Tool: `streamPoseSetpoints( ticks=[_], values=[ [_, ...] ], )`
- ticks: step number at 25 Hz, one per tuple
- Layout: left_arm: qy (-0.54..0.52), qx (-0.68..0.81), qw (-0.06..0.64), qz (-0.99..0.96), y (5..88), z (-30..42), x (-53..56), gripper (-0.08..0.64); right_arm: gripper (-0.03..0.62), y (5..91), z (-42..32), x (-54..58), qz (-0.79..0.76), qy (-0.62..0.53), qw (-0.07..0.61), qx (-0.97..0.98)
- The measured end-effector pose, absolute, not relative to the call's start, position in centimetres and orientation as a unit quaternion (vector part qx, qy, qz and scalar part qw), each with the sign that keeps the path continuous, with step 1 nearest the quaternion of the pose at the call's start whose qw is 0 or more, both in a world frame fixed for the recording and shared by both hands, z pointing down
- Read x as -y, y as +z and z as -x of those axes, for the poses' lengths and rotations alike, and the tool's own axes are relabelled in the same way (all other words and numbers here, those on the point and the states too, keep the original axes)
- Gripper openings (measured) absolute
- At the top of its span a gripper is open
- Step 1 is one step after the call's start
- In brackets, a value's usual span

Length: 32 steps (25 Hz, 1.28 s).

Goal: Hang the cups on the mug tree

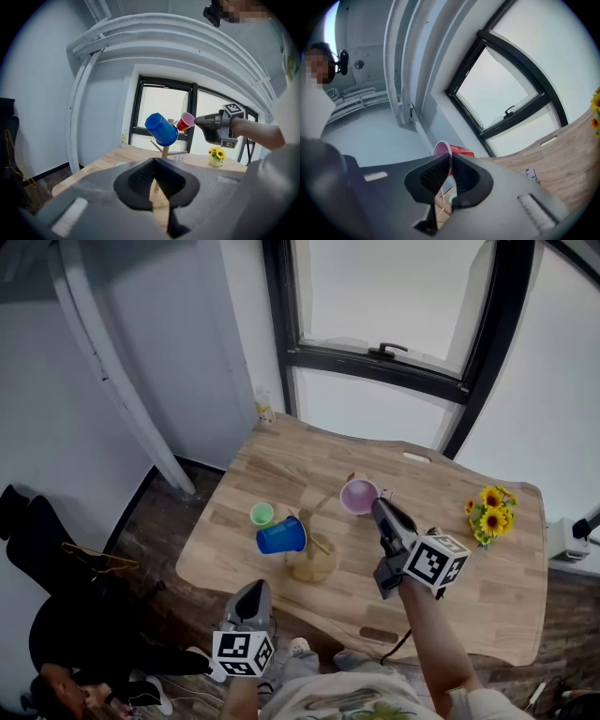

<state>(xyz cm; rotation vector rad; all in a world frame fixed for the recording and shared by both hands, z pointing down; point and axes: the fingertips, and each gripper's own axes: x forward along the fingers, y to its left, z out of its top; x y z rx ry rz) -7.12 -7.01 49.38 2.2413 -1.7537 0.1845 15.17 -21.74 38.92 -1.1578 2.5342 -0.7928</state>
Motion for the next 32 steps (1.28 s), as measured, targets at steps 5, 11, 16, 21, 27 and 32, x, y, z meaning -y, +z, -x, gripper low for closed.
streamPoseSetpoints(
  ticks=[5,11,16,21,27,32],
  values=[
    [0.063,0.614,0.145,-0.773,49.4,7.5,6.5,0.005,0.018,38.6,-14.6,23.0,0.425,-0.225,0.095,-0.872],
    [0.063,0.622,0.147,-0.767,49.4,8.1,5.9,0.005,0.018,39.0,-14.2,24.0,0.457,-0.18,0.063,-0.869],
    [0.064,0.628,0.148,-0.761,49.5,8.8,5.4,0.005,0.018,38.7,-13.2,23.8,0.468,-0.116,0.024,-0.876],
    [0.064,0.634,0.149,-0.756,49.8,9.2,5.0,0.005,0.018,38.1,-11.6,23.0,0.474,0.0,-0.041,-0.879],
    [0.063,0.638,0.15,-0.753,49.9,9.6,4.7,0.005,0.018,38.0,-9.7,21.6,0.477,0.145,-0.129,-0.857],
    [0.062,0.64,0.152,-0.751,50.0,9.8,4.6,0.005,0.018,38.6,-8.6,20.7,0.468,0.205,-0.165,-0.844]
  ],
)
